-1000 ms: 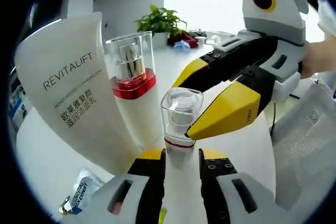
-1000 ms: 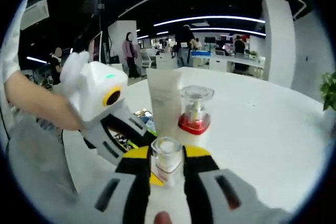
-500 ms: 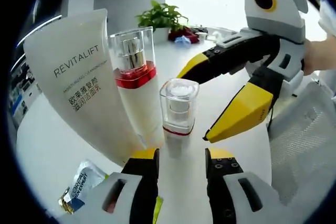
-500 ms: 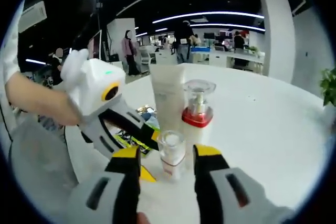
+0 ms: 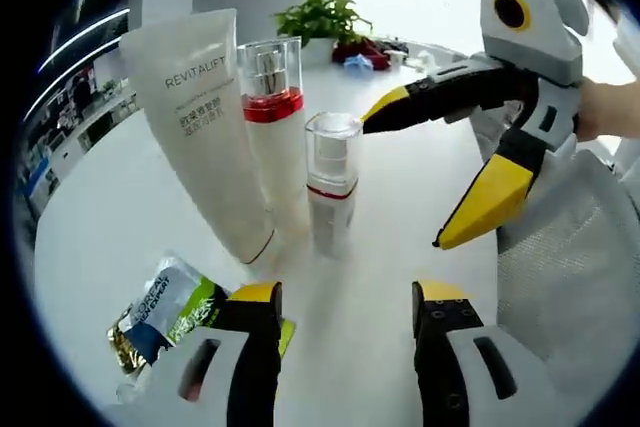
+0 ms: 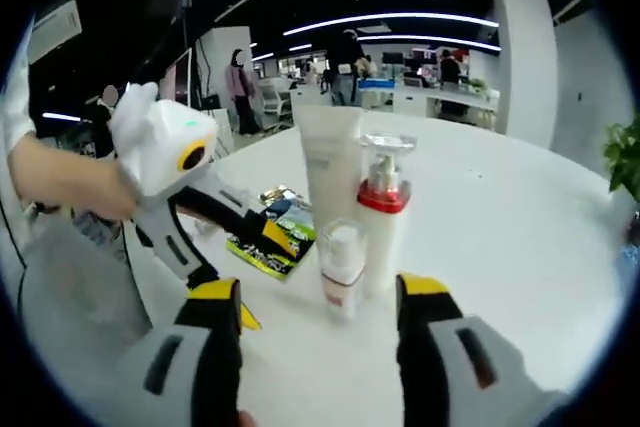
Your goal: Arrange the skincare products in the storage area until every visible bottle or jar stands upright without overlapping.
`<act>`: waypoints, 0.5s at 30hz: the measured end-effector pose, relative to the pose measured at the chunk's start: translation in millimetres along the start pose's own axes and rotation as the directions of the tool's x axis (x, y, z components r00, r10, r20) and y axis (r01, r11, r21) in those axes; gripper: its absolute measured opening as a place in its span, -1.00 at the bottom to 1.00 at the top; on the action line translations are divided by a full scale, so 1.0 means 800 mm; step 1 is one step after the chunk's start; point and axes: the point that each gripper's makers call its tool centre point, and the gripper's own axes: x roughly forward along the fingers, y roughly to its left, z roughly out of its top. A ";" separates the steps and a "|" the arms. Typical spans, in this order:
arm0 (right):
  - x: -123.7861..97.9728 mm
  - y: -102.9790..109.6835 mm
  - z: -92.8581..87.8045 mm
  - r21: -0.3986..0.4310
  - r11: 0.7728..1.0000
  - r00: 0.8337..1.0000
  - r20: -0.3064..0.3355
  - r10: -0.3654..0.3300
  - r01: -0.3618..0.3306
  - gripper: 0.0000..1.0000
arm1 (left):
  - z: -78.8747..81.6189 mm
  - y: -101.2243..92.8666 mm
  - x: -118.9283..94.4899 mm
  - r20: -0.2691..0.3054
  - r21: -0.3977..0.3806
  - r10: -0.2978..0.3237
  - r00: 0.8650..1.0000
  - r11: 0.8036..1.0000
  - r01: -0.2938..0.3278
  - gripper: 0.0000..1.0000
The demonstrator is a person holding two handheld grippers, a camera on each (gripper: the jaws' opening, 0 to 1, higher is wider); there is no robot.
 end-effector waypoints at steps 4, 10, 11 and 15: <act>-0.005 0.006 -0.007 0.004 1.000 1.000 -0.011 0.005 -0.005 0.34 | -0.008 -0.002 -0.011 -0.008 -0.026 0.016 1.000 1.000 -0.016 0.13; -0.015 0.013 -0.018 0.014 1.000 0.999 -0.032 0.002 -0.002 0.49 | -0.021 -0.004 -0.029 -0.020 -0.060 0.043 0.999 0.997 -0.044 0.24; -0.017 0.015 -0.022 0.019 1.000 0.999 -0.040 0.003 -0.002 0.53 | -0.024 -0.005 -0.033 -0.022 -0.067 0.049 0.999 0.996 -0.051 0.26; -0.025 0.022 -0.029 0.033 0.999 0.999 -0.052 0.013 -0.011 0.58 | -0.035 -0.007 -0.045 -0.030 -0.092 0.068 0.997 0.993 -0.070 0.31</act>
